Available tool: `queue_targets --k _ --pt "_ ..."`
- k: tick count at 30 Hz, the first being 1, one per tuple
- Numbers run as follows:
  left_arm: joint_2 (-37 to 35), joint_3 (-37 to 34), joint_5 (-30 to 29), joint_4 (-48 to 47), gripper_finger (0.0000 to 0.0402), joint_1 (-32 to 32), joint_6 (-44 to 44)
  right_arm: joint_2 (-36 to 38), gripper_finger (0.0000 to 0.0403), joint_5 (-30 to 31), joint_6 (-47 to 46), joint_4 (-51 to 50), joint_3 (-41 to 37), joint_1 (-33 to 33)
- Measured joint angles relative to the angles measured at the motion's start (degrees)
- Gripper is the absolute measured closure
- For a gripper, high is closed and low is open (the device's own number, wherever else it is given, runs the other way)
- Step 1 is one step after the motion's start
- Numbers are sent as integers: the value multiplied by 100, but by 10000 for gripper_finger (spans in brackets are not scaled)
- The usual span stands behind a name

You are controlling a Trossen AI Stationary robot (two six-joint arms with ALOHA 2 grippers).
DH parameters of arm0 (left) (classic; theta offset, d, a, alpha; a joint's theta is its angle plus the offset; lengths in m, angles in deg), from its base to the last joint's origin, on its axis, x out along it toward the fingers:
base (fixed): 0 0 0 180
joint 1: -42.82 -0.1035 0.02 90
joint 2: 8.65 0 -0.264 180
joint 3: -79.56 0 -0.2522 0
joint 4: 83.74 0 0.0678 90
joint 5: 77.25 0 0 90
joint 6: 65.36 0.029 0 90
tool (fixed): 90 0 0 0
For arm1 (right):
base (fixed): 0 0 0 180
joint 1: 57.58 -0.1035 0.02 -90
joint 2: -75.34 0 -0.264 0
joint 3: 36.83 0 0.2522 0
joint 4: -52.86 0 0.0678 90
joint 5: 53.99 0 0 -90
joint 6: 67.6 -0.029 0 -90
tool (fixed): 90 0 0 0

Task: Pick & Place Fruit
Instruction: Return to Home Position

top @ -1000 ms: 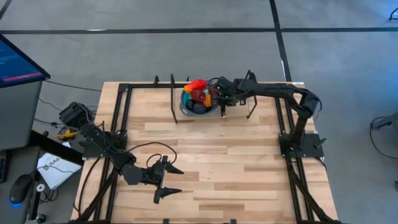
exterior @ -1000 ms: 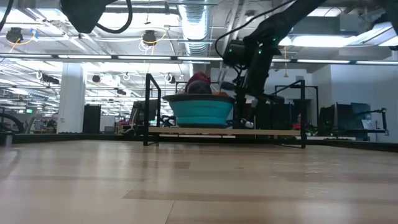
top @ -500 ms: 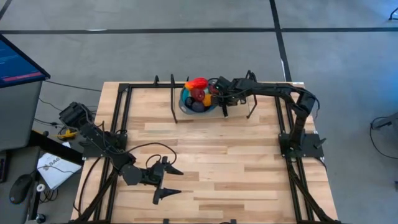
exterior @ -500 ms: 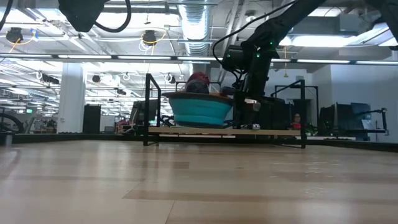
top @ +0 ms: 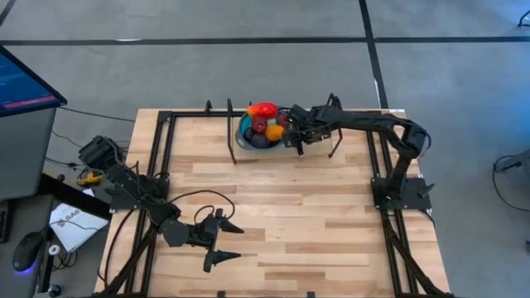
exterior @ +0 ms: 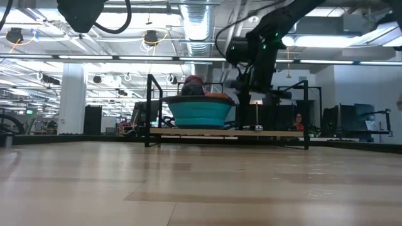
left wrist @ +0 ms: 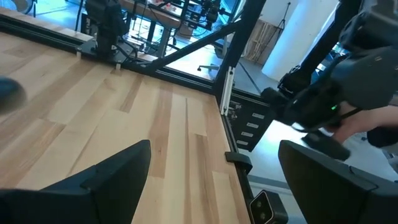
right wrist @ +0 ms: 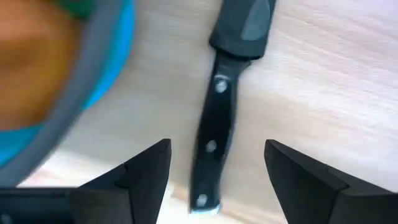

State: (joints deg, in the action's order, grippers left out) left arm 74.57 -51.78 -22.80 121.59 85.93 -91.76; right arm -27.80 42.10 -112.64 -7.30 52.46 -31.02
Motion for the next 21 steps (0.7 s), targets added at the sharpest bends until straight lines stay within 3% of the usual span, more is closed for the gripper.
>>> queue_targets --k 11,17,21 --pt "0 0 0 46 56 0 0 1056 162 177 512 -284 4 -954" --pt "0 0 0 50 56 -2 -1 1702 173 194 1507 -283 4 -1984" --pt "0 0 0 53 56 -2 0 1947 178 135 1654 -213 6 -2642"
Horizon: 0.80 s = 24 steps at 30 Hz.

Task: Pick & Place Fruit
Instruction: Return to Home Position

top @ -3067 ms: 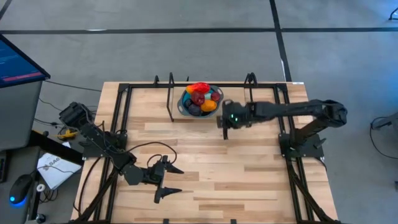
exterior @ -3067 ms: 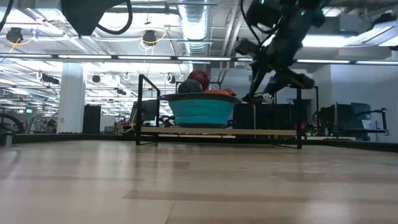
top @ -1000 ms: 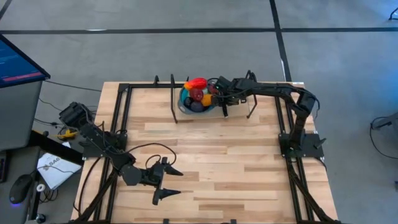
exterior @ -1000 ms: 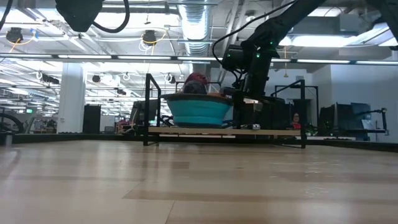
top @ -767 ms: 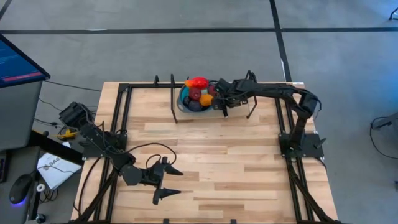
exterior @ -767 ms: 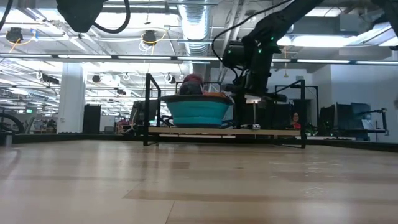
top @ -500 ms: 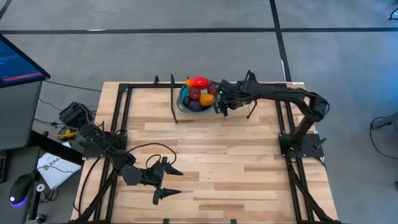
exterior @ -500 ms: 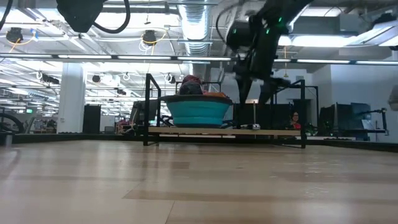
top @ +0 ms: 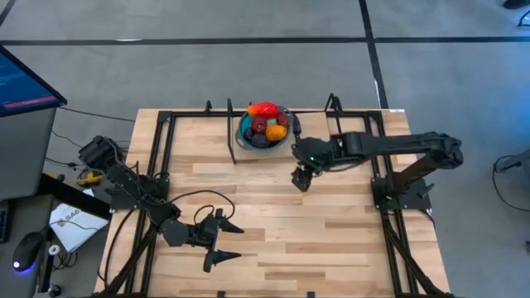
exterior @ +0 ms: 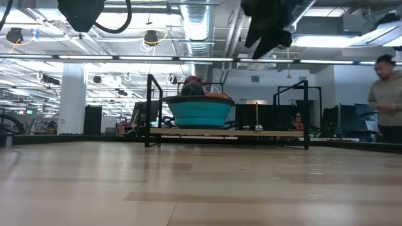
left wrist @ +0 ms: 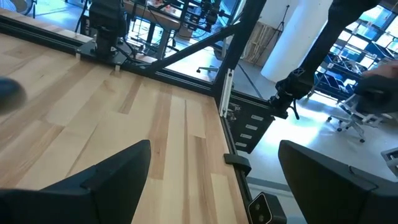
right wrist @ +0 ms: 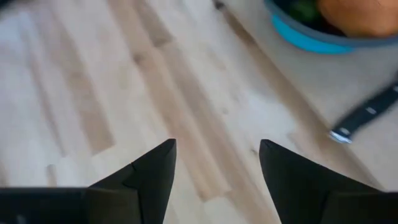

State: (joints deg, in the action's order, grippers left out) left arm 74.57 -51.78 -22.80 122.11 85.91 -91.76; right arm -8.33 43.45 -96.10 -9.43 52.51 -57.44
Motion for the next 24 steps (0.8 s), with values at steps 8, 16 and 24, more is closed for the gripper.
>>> queue_targets --k 8,16,24 --pt "-1 0 0 43 56 -77 151 -52 179 -6 129 928 11 -910" --pt "-35 0 -4 65 56 -184 199 258 179 60 959 1155 -1 -1454" --pt "-35 0 -4 59 56 -234 210 1459 179 255 1703 2341 -726 -2018"
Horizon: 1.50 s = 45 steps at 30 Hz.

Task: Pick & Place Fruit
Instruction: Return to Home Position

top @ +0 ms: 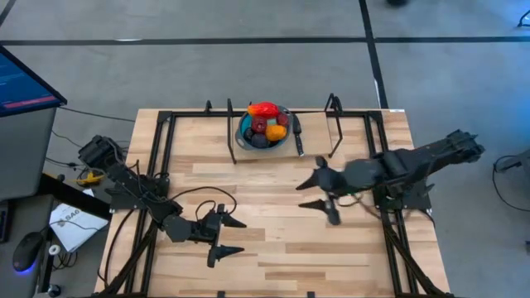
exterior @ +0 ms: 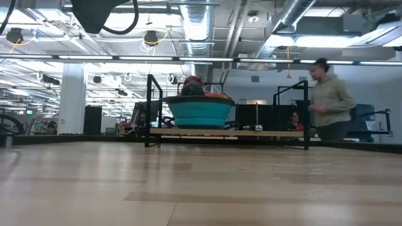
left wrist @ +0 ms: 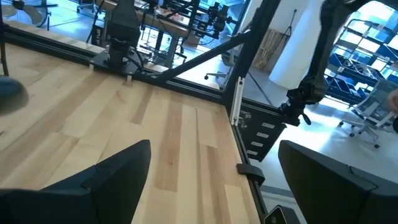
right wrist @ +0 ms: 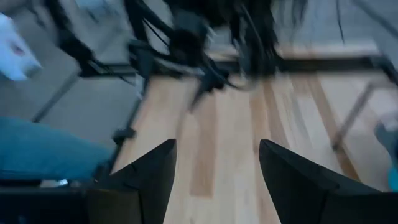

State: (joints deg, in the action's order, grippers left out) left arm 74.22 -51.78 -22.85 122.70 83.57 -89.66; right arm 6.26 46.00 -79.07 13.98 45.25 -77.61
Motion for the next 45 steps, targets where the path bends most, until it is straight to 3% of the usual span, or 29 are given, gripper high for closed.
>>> queue_targets --k 7,13,17,23,27,35,39,45 --pt "-391 -112 15 -3 56 68 325 1275 179 1 197 1960 -1806 -170" --pt "-2198 -1107 445 2 56 -414 674 2129 179 -47 200 3267 -3015 -170" --pt "-3736 -1874 1212 -49 56 -1145 759 2452 179 -93 195 3600 -3387 -171" --pt "-5747 -2655 3124 -795 56 -2773 598 2501 179 -97 137 3679 -3518 -170" --pt "-6743 -3038 3713 -1611 56 -3548 569 2408 179 -102 136 3690 -3518 -174" --pt "-7849 -3452 3753 -2687 56 -3881 1148 2363 179 -107 133 3629 -3518 -176" --pt "-8128 -3451 3531 -3211 56 -3946 1449 2370 179 -104 135 3628 -3518 -286" --pt "-8288 -3451 3371 -3286 56 -4272 1610 2372 179 -106 131 3629 -3518 -595"
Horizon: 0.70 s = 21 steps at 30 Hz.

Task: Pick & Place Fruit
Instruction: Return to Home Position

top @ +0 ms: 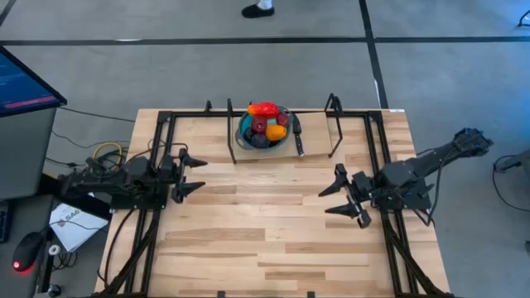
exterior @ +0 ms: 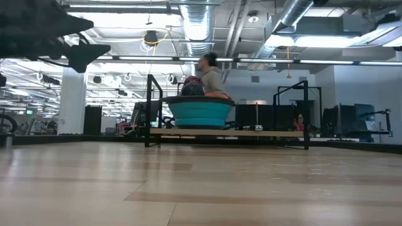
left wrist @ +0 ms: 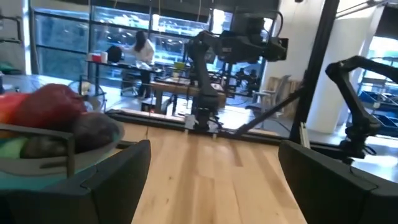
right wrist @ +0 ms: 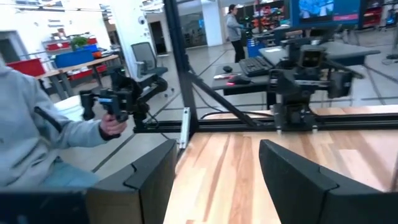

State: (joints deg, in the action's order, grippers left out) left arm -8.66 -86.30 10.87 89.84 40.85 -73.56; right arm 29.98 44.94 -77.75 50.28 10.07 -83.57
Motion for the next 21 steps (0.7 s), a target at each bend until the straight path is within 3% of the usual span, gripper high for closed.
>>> queue_targets --k 6,11,17,21 --pt "0 0 580 -119 56 -103 -117 0 179 2 -40 58 0 -300" --pt "0 0 588 -499 56 16 179 0 179 4 -34 147 0 -366" --pt "0 0 -267 -514 56 29 199 0 179 18 76 138 0 -350" --pt "0 0 -436 -508 56 29 331 0 179 26 157 138 0 -350"
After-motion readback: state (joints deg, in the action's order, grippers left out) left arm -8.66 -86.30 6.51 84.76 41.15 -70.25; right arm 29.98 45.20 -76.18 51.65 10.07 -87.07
